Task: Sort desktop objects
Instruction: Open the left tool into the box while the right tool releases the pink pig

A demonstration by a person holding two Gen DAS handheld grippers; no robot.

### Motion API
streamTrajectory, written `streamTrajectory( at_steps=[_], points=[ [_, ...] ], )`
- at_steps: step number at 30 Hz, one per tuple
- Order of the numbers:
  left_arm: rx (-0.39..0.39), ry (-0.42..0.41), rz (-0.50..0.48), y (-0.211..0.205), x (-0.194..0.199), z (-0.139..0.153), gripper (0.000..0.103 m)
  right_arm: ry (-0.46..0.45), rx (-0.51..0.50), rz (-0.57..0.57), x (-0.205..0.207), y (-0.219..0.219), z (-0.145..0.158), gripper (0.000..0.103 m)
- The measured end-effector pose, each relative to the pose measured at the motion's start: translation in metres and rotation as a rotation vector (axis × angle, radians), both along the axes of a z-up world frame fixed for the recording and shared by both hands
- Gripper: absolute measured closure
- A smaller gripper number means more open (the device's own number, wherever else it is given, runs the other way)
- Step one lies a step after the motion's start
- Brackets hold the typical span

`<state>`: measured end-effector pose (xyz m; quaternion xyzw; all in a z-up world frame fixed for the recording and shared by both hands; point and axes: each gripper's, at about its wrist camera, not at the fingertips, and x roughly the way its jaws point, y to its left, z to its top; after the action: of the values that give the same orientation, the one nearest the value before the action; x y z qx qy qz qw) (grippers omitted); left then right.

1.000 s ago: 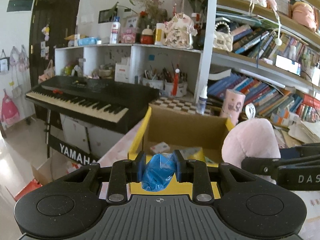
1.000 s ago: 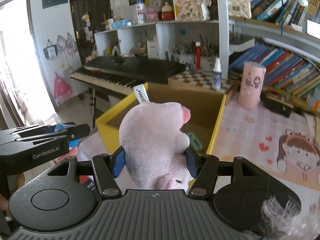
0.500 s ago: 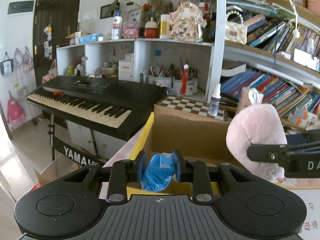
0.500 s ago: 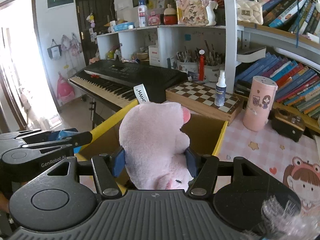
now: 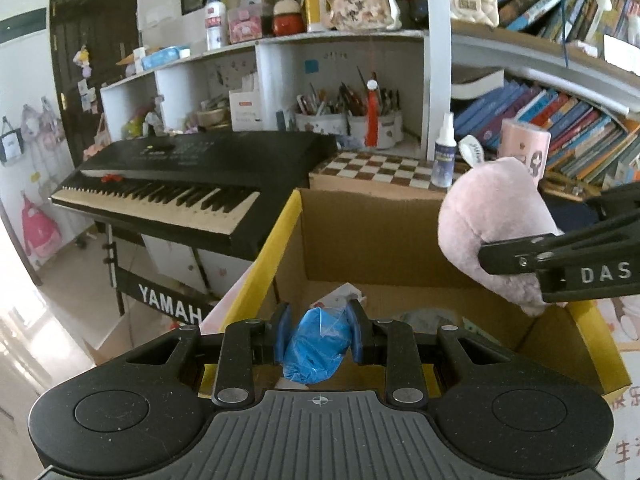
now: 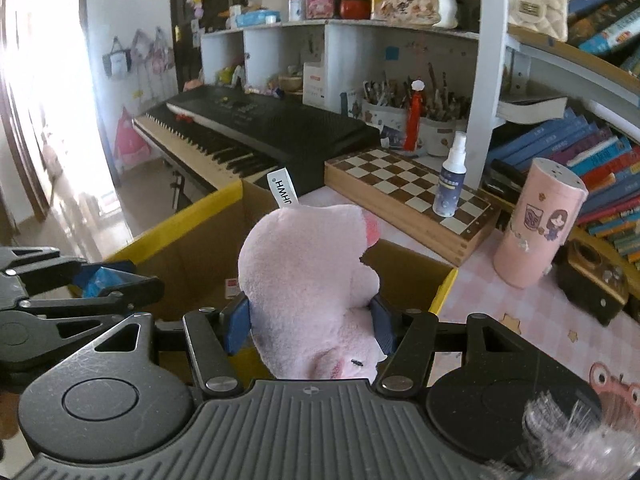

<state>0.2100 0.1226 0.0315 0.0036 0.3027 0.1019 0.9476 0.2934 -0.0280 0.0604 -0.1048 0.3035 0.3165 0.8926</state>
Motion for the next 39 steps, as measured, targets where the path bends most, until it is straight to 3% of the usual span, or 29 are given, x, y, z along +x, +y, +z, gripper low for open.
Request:
streamTrajectory(
  at_steps=[10, 11, 13, 15, 21, 26, 31, 39],
  points=[
    [0.023, 0.035, 0.003, -0.006, 0.008, -0.010, 0.072, 0.020, -0.114, 0.068, 0.026, 0.016, -0.019, 0.045],
    [0.023, 0.033, 0.005, -0.006, 0.009, -0.009, 0.069, 0.021, -0.128, 0.079, 0.028, 0.019, -0.021, 0.045],
    [0.023, 0.015, 0.013, -0.007, 0.006, -0.007, 0.042, 0.024, -0.149, 0.096, 0.030, 0.023, -0.024, 0.045],
    [0.015, -0.025, 0.034, -0.006, 0.000, -0.003, 0.028, 0.033, -0.166, 0.111, 0.034, 0.027, -0.028, 0.044],
    [-0.015, -0.062, 0.067, -0.006, -0.009, 0.002, 0.013, 0.067, -0.200, 0.115, 0.043, 0.031, -0.037, 0.041],
    [-0.011, -0.071, 0.073, -0.009, -0.015, 0.006, 0.005, 0.068, -0.178, 0.086, 0.044, 0.027, -0.035, 0.037],
    [-0.019, -0.083, 0.086, -0.008, -0.023, 0.012, 0.004, 0.023, -0.148, 0.061, 0.036, 0.023, -0.024, 0.029],
    [-0.022, -0.116, 0.093, -0.008, -0.041, 0.018, 0.000, -0.062, -0.083, -0.012, 0.009, 0.005, -0.001, 0.028]
  ],
)
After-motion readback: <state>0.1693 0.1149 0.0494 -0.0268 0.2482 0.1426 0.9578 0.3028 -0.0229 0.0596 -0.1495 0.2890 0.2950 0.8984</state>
